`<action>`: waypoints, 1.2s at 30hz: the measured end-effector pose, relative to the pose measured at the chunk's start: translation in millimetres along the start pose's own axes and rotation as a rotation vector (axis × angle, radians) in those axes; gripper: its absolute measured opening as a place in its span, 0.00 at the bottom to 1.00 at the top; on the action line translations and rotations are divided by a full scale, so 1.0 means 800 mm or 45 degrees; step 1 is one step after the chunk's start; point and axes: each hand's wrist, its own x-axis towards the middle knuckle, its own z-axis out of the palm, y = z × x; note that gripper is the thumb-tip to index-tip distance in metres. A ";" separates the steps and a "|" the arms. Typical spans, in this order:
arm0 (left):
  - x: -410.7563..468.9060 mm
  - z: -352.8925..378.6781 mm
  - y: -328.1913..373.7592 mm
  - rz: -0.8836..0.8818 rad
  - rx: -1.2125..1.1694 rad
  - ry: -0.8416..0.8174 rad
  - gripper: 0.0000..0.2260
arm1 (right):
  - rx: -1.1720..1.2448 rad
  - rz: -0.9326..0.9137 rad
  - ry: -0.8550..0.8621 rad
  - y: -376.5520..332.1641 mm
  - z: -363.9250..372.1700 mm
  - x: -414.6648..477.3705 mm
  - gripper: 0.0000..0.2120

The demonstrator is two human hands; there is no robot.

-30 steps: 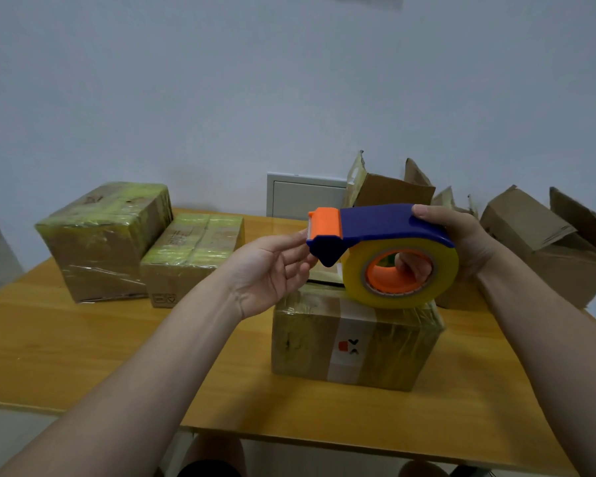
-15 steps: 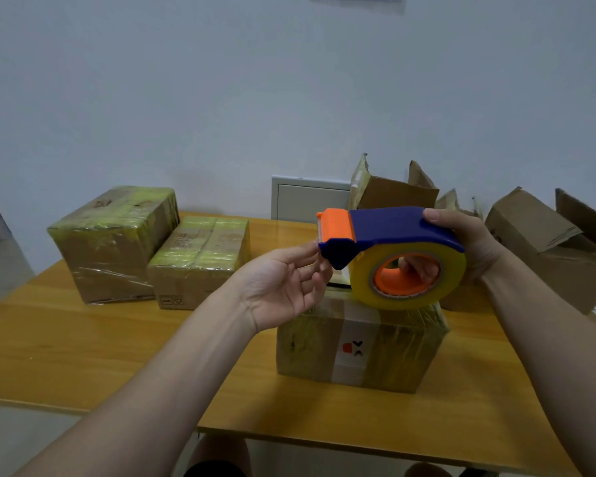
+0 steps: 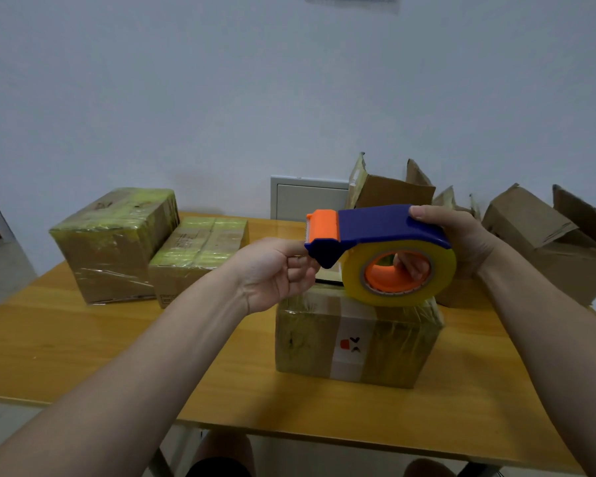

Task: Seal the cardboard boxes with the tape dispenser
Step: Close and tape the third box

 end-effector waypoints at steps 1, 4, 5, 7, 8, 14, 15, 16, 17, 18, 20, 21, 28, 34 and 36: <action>0.001 -0.001 0.001 0.015 0.023 0.015 0.04 | -0.001 0.017 -0.016 -0.001 0.000 0.000 0.38; 0.006 -0.004 0.005 0.047 0.092 0.051 0.06 | -0.019 0.056 -0.059 -0.004 -0.003 0.001 0.29; 0.008 -0.005 0.007 0.053 0.114 0.061 0.07 | -0.039 0.070 -0.080 -0.005 -0.004 0.001 0.29; 0.010 -0.006 0.011 0.059 0.155 0.076 0.08 | -0.088 0.081 -0.116 -0.009 -0.003 0.001 0.25; 0.010 -0.006 0.013 0.058 0.171 0.078 0.08 | -0.107 0.079 -0.136 -0.012 -0.002 0.001 0.23; 0.005 -0.010 0.022 0.087 0.112 0.080 0.05 | -0.269 0.093 -0.312 -0.048 -0.007 -0.005 0.25; 0.005 -0.013 0.022 0.087 0.117 0.094 0.03 | -0.294 0.117 -0.311 -0.051 -0.009 -0.007 0.26; 0.004 -0.017 0.021 0.080 0.142 0.101 0.02 | -0.294 0.142 -0.293 -0.054 -0.011 -0.009 0.26; 0.004 -0.020 0.020 0.069 0.169 0.102 0.01 | -0.282 0.166 -0.261 -0.054 -0.011 -0.010 0.25; 0.004 -0.023 0.018 0.059 0.182 0.103 0.01 | -0.275 0.187 -0.222 -0.052 -0.011 -0.009 0.26; 0.007 -0.029 0.013 0.039 0.178 0.116 0.01 | -0.280 0.226 -0.146 -0.047 -0.007 -0.006 0.28; 0.008 -0.031 0.011 0.021 0.176 0.124 0.02 | -0.290 0.247 -0.124 -0.045 -0.004 -0.004 0.28; 0.014 -0.049 0.006 -0.063 0.276 0.150 0.04 | -0.307 0.262 -0.083 -0.051 0.006 0.008 0.21; 0.018 -0.051 0.003 -0.099 0.270 0.175 0.09 | -0.385 0.291 -0.009 -0.056 -0.002 0.027 0.23; 0.017 -0.053 0.004 -0.124 0.288 0.158 0.07 | -0.383 0.365 -0.049 -0.052 -0.001 0.032 0.21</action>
